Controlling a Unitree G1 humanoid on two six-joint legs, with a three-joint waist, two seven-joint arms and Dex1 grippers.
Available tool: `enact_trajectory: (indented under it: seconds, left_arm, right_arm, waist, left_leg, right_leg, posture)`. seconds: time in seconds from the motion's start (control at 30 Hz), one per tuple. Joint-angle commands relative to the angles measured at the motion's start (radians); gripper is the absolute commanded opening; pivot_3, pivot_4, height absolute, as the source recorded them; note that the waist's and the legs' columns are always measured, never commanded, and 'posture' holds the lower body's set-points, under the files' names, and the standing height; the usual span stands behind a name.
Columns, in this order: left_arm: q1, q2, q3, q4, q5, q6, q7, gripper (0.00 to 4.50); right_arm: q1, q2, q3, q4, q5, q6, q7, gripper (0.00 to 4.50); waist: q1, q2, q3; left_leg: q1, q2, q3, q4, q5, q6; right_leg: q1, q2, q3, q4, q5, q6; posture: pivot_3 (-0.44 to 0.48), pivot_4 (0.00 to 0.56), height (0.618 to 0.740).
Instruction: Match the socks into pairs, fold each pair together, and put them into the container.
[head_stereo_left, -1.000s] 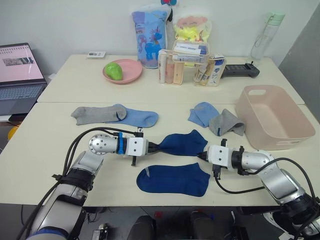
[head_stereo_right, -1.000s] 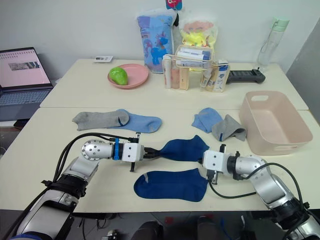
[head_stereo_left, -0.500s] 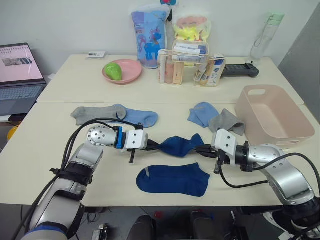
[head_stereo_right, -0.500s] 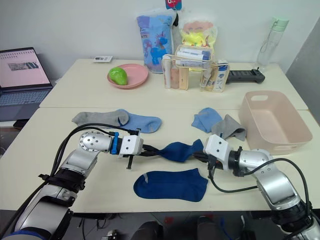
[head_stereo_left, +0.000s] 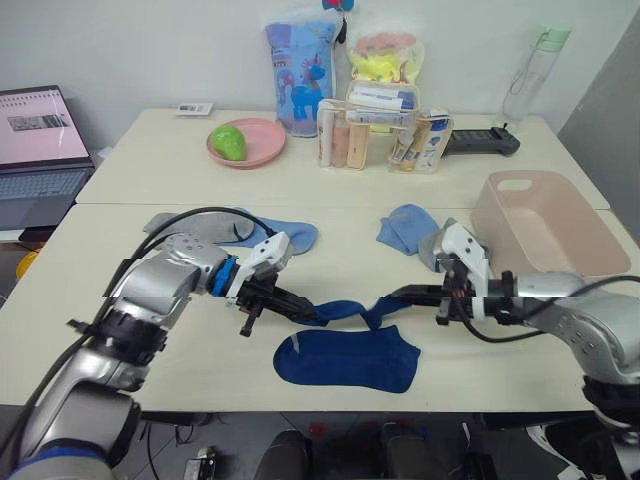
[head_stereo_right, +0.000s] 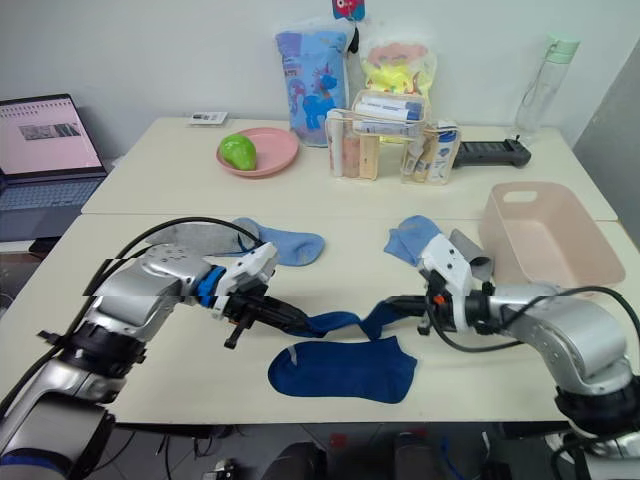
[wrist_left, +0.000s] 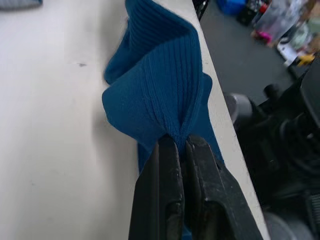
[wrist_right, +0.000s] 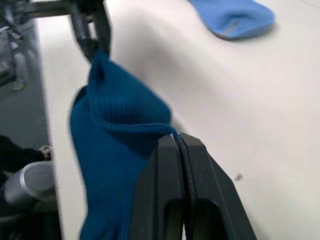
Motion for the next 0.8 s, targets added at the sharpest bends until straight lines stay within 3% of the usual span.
enact_trajectory:
  seconds: [0.03,0.3,0.4,0.47,0.6,0.77,0.8]
  left_arm:
    - [-0.065,-0.049,-0.035,0.169,0.066,-0.009,-0.001,0.0]
    - [-0.229,-0.187,-0.019,0.523,0.194,-0.185,0.046,0.0]
    - [-0.271,-0.207,0.005,0.595,0.196,-0.196,0.024,0.0]
    - [-0.308,-0.22,0.026,0.653,0.197,-0.175,0.036,0.0]
    - [-0.331,-0.226,0.063,0.697,0.218,-0.241,0.082,1.09]
    - [-0.319,-0.178,0.185,0.58,0.143,-0.121,0.098,2.58]
    - [-0.304,-0.163,0.206,0.544,0.13,-0.089,0.104,2.85]
  right_arm:
    - [-0.049,0.022,0.055,0.081,-0.055,-0.009,-0.046,0.03]
    - [-0.162,0.076,0.145,0.299,-0.213,-0.148,-0.089,0.03]
    - [-0.165,0.072,0.154,0.302,-0.236,-0.18,-0.072,0.66]
    - [-0.162,0.073,0.152,0.303,-0.266,-0.226,-0.08,1.33]
    - [-0.147,0.076,0.12,0.276,-0.294,-0.28,-0.099,2.77]
    - [-0.078,0.053,0.048,0.149,-0.289,-0.281,-0.127,4.47]
    - [-0.058,0.058,0.027,0.124,-0.283,-0.272,-0.141,4.5]
  waist:
    - [0.0,0.0,0.0]
    - [0.0,0.0,0.0]
    - [-0.004,0.0,0.0]
    - [-0.008,0.0,0.0]
    - [-0.013,0.0,0.0]
    - [-0.016,0.0,0.0]
    - [-0.017,0.0,0.0]
  left_leg:
    - [0.0,0.0,0.0,0.0,0.0,0.0]
    - [-0.005,0.0,0.003,0.001,0.001,-0.002]
    - [-0.014,0.0,0.005,0.003,0.002,-0.004]
    - [-0.017,0.001,0.005,0.004,0.003,-0.005]
    - [-0.019,0.001,0.004,0.007,0.003,-0.005]
    - [-0.02,0.001,0.003,0.009,0.003,-0.005]
    - [-0.02,0.001,0.002,0.009,0.003,-0.005]
  right_leg:
    - [0.0,0.0,0.0,0.0,0.0,0.0]
    - [-0.008,-0.002,0.002,0.003,0.0,0.0]
    - [-0.018,-0.002,0.004,0.007,0.0,0.0]
    - [-0.021,-0.002,0.003,0.008,0.0,0.0]
    - [-0.022,-0.002,0.003,0.01,0.0,0.0]
    - [-0.022,-0.002,0.002,0.01,0.0,0.0]
    - [-0.022,-0.002,0.002,0.01,0.0,0.0]
  posture:
    - [0.0,0.15,0.703]
    - [0.0,0.15,0.703]
    - [0.0,0.15,0.703]
    - [0.0,0.15,0.703]
    - [0.0,0.15,0.703]
    - [0.0,0.15,0.703]
    - [0.0,0.15,0.703]
